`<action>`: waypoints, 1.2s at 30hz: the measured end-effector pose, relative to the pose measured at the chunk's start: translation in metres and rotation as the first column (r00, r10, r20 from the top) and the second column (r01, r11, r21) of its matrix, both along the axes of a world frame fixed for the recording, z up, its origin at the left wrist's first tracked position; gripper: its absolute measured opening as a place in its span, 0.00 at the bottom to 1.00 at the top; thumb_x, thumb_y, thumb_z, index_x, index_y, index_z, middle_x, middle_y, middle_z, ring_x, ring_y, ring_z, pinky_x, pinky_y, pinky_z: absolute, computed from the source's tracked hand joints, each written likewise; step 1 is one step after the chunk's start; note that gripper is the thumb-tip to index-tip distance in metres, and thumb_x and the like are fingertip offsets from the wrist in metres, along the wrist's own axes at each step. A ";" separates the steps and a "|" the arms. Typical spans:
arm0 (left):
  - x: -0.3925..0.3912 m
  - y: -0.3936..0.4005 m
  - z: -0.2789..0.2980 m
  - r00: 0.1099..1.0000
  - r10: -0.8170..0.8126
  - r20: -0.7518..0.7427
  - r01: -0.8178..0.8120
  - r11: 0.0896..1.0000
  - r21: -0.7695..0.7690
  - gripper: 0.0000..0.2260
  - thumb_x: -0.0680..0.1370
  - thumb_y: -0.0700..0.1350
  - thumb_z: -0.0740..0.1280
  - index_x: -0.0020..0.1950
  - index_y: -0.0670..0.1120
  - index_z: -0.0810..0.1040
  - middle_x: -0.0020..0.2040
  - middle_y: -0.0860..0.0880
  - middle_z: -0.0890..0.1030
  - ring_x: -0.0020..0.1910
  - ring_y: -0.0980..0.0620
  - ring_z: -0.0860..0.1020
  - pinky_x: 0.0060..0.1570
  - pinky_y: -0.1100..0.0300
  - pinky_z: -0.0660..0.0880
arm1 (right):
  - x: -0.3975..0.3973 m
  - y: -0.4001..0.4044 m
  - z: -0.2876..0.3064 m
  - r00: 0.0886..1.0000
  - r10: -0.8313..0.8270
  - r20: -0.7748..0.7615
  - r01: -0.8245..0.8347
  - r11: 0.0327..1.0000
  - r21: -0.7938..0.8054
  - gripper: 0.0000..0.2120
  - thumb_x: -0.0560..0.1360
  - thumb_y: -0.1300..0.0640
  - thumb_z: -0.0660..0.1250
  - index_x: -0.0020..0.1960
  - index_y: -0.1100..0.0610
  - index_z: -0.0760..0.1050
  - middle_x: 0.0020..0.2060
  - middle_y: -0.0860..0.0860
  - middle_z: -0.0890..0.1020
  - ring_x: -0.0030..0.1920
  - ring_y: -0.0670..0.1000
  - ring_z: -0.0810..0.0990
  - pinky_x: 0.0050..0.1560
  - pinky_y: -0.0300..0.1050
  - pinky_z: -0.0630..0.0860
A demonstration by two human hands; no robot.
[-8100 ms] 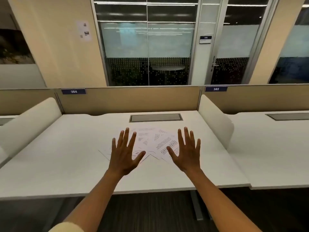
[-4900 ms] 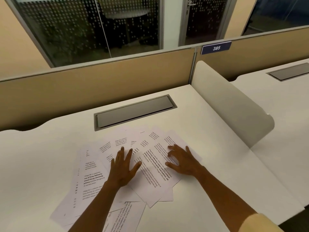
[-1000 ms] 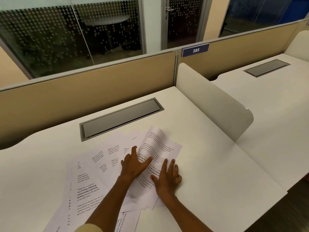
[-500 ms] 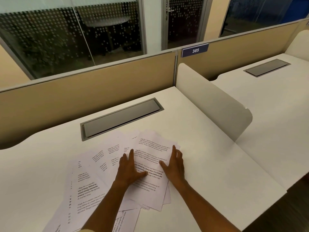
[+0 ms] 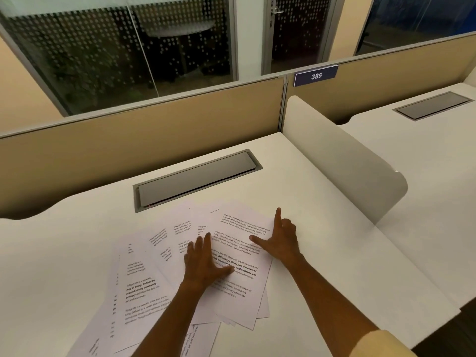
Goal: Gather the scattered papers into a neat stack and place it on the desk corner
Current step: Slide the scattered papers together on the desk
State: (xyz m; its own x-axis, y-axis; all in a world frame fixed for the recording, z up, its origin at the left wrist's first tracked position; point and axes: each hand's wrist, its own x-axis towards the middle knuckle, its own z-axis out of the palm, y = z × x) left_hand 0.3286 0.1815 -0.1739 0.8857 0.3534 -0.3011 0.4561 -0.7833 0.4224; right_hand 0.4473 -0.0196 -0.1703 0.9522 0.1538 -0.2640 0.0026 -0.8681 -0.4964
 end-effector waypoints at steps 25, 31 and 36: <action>0.009 0.015 0.013 0.984 0.148 0.094 -0.135 0.982 -0.132 0.56 0.59 0.73 0.72 0.78 0.49 0.52 0.74 0.45 0.67 0.72 0.39 0.66 0.69 0.38 0.67 | -0.005 0.001 -0.004 0.929 -0.048 -0.367 0.341 0.493 0.800 0.35 0.60 0.62 0.82 0.63 0.51 0.71 0.55 0.54 0.83 0.52 0.56 0.84 0.48 0.56 0.84; 0.011 0.032 0.021 0.937 0.290 0.192 -0.193 0.893 -0.408 0.44 0.65 0.59 0.78 0.74 0.46 0.61 0.66 0.42 0.76 0.61 0.41 0.78 0.58 0.46 0.78 | -0.003 -0.006 0.009 0.912 -0.007 -0.410 0.363 0.479 0.799 0.29 0.59 0.60 0.83 0.58 0.57 0.78 0.52 0.56 0.85 0.51 0.60 0.85 0.53 0.63 0.81; 0.008 0.050 0.034 0.930 0.277 0.242 -0.124 0.856 -0.502 0.19 0.67 0.54 0.79 0.50 0.44 0.79 0.48 0.49 0.84 0.44 0.48 0.83 0.39 0.61 0.80 | -0.005 0.001 0.027 0.912 0.026 -0.409 0.357 0.443 0.822 0.36 0.54 0.53 0.85 0.59 0.58 0.77 0.52 0.58 0.85 0.51 0.62 0.85 0.53 0.66 0.80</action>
